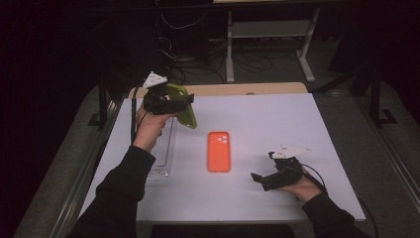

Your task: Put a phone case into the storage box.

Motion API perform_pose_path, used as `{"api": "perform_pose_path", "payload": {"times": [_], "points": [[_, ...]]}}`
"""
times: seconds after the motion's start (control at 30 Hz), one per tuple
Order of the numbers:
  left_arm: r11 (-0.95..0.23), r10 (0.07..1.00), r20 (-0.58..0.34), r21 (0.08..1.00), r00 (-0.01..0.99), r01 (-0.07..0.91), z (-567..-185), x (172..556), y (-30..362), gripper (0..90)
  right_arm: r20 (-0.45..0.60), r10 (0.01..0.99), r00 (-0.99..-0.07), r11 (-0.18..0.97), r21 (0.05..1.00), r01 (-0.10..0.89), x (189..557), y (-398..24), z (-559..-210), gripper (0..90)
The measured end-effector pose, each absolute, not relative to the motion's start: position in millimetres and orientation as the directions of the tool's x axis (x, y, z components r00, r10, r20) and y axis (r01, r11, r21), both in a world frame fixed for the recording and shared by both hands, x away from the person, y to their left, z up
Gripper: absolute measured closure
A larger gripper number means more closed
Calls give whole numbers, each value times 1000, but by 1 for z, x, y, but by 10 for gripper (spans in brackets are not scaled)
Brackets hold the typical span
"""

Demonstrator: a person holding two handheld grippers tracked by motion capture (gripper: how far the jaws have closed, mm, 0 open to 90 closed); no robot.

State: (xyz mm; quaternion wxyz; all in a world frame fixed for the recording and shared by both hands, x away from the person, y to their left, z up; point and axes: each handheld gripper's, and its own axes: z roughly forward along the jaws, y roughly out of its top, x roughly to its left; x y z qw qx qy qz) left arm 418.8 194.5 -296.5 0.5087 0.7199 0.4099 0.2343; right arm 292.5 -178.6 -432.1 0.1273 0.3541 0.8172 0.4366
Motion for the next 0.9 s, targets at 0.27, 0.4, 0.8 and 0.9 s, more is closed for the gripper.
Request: {"api": "perform_pose_path", "payload": {"times": [0.27,0.4,0.8,0.9], "points": [[-132,916,-29,921,401,367,-297,434,216,137,92,696,-712,381,793,475,289,-184,-437,0],[-118,941,-18,920,339,374,-300,444,224,137,84,692,-717,388,794,467,288,-184,-437,0],[-132,978,51,902,202,411,-316,473,233,138,82,686,-723,396,792,465,287,-184,-438,0],[-142,981,69,891,181,432,-321,478,234,137,85,687,-721,395,790,469,287,-184,-438,0]]}}
